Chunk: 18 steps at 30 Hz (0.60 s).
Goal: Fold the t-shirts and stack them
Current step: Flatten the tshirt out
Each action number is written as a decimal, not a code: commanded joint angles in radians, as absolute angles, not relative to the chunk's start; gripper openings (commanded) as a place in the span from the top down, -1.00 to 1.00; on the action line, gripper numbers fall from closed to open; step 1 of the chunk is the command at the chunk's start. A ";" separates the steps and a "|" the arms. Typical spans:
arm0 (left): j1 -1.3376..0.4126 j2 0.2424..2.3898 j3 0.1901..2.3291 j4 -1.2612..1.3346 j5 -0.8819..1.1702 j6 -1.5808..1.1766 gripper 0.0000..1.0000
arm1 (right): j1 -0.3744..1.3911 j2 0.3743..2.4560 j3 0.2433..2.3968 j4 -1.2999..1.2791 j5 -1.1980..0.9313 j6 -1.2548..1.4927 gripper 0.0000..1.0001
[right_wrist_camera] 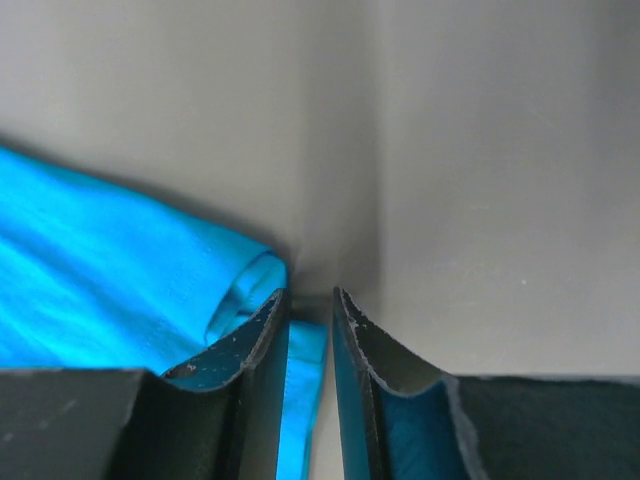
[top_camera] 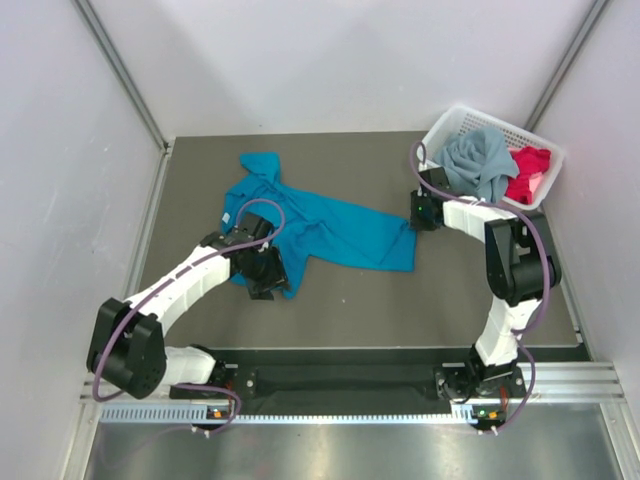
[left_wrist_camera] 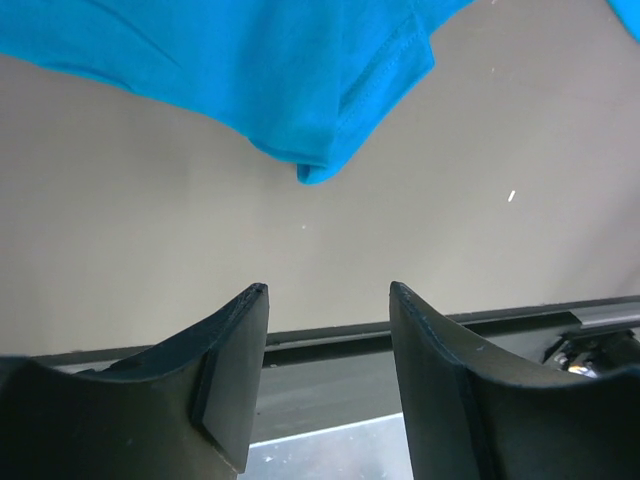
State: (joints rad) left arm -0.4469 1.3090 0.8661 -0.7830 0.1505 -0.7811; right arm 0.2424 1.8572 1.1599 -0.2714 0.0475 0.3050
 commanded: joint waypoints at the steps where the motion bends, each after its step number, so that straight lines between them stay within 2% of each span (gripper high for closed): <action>1: -0.449 1.275 0.851 -0.793 0.181 -0.824 -0.14 | 0.221 1.888 1.186 -0.248 0.015 0.288 0.50; 18: -0.449 1.269 0.848 -0.773 0.169 -0.877 -0.17 | 0.219 1.828 1.112 -0.248 -0.037 0.308 0.46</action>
State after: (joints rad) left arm -0.4469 1.2762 0.8486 -0.7860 0.1677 -0.8577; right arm 0.2314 1.8523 1.1381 -0.2348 -0.0166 0.3069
